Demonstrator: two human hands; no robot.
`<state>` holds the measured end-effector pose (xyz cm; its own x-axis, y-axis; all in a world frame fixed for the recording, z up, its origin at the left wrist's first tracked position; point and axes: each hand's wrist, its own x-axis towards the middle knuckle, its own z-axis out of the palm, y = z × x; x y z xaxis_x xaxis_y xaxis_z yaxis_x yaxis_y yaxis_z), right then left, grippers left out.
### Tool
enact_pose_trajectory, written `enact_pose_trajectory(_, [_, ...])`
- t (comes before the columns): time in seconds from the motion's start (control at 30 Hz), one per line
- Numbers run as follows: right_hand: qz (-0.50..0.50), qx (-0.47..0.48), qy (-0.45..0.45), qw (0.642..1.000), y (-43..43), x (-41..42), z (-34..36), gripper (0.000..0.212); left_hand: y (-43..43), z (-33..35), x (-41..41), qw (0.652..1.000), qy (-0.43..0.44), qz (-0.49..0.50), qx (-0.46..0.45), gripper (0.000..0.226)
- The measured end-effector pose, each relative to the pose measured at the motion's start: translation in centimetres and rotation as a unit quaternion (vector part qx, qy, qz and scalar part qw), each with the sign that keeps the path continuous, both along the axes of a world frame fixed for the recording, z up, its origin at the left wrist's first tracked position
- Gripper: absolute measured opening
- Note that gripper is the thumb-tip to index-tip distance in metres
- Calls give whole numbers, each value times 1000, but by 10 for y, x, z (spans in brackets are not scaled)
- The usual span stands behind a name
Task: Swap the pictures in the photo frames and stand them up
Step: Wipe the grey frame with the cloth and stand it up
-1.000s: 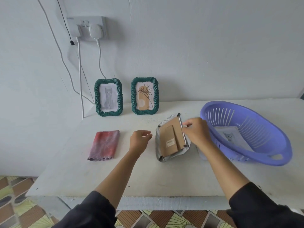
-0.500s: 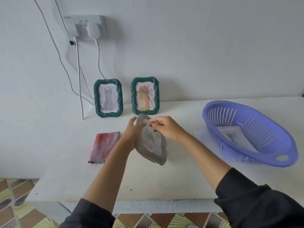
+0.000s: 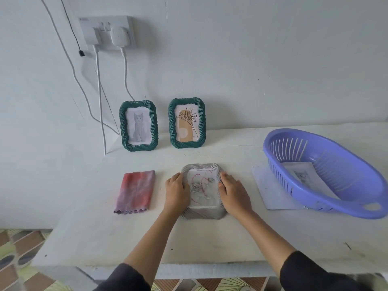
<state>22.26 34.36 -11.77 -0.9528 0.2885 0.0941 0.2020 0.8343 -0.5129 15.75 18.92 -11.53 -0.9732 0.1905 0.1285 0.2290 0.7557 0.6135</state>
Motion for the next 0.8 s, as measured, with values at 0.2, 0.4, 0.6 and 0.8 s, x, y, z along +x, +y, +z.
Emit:
enact_pose_trajectory(0.2, [-3, 22, -1, 1000, 0, 0, -3, 48, -4, 5, 1, 1000, 12, -24, 12, 30])
enact_pose_trajectory(0.4, [-1, 26, -8, 1000, -1, 0, -2, 48, -49, 22, -10, 977, 26, 203, -58, 68])
enact_pose_trajectory(0.6, [-2, 30, -17, 999, -1, 1, -1, 48, -80, 25, -21, 947, -160, 247, -126, 94])
enact_pose_trajectory(0.8, [-2, 18, -24, 1000, -1, 2, 1, 48, -85, 31, -23, 954, -136, 246, -102, 60])
